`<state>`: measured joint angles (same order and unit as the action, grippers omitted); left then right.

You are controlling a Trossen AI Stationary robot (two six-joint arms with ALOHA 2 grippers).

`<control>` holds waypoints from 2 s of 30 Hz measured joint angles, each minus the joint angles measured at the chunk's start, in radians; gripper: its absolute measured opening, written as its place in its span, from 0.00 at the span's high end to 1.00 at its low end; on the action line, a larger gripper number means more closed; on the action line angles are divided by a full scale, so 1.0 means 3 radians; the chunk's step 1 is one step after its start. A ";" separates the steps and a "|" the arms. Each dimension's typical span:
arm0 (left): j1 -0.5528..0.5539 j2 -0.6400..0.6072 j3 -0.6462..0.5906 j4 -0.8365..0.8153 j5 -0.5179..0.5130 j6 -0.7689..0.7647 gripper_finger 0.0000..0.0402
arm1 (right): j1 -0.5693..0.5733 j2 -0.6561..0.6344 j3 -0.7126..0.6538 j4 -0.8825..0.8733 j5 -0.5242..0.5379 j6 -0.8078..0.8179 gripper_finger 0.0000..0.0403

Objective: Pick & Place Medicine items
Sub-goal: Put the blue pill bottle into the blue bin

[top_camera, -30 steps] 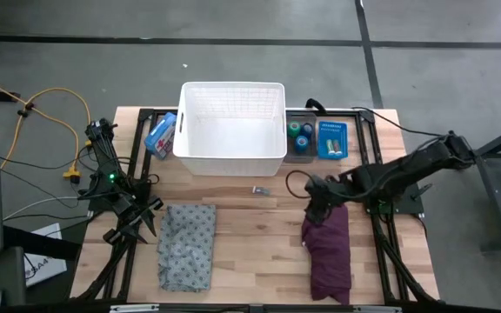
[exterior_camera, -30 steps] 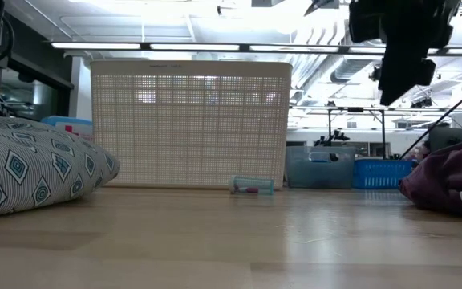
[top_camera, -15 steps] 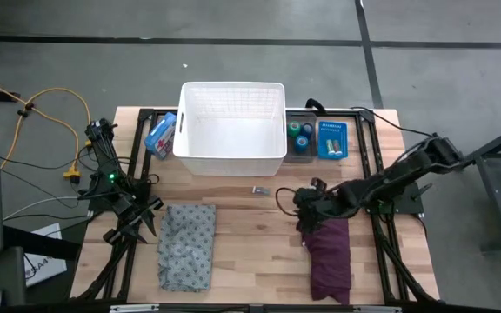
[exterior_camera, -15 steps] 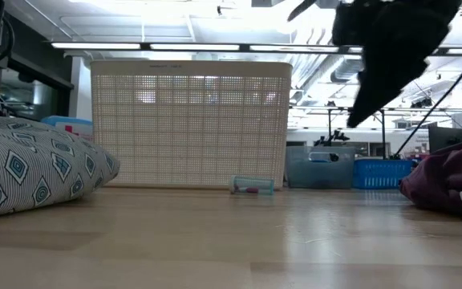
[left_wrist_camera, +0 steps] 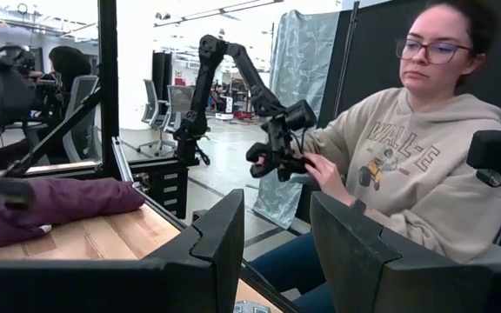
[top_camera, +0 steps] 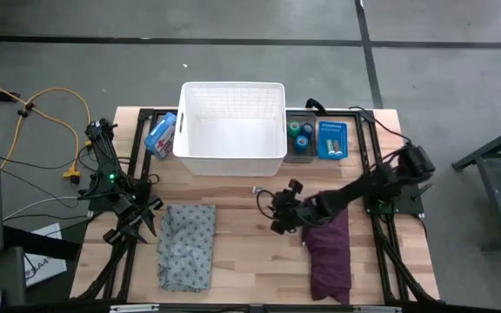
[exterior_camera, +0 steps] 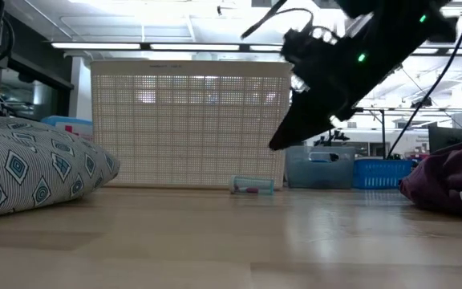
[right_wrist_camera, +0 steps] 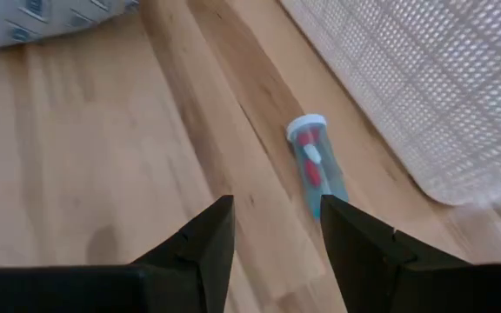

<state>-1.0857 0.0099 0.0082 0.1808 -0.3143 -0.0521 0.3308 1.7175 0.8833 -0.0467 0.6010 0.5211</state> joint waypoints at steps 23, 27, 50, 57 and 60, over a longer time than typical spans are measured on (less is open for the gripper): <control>0.0000 0.0000 0.0000 0.0000 0.0000 0.0000 0.68 | -0.0240 0.0528 0.0001 0.0629 0.0433 -0.0190 0.60; -0.0001 -0.0001 0.0000 -0.0001 -0.0001 0.0000 0.68 | -0.0287 0.0528 0.0001 0.0589 0.0325 -0.0183 0.60; 0.0000 0.0000 0.0000 0.0000 -0.0001 0.0000 0.68 | -0.0615 0.0523 0.0001 0.0591 -0.0539 -0.0416 0.60; -0.0001 0.0001 0.0000 -0.0001 0.0001 0.0000 0.68 | -0.0625 0.0522 0.0001 0.0478 -0.0626 -0.0261 0.60; -0.0001 0.0000 0.0000 -0.0001 -0.0001 0.0000 0.68 | -0.0625 0.0522 0.0001 0.0468 -0.0619 -0.0251 0.60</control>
<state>-1.0859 0.0099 0.0082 0.1807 -0.3145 -0.0521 0.1432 1.8740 0.8837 0.0937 0.4152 0.4458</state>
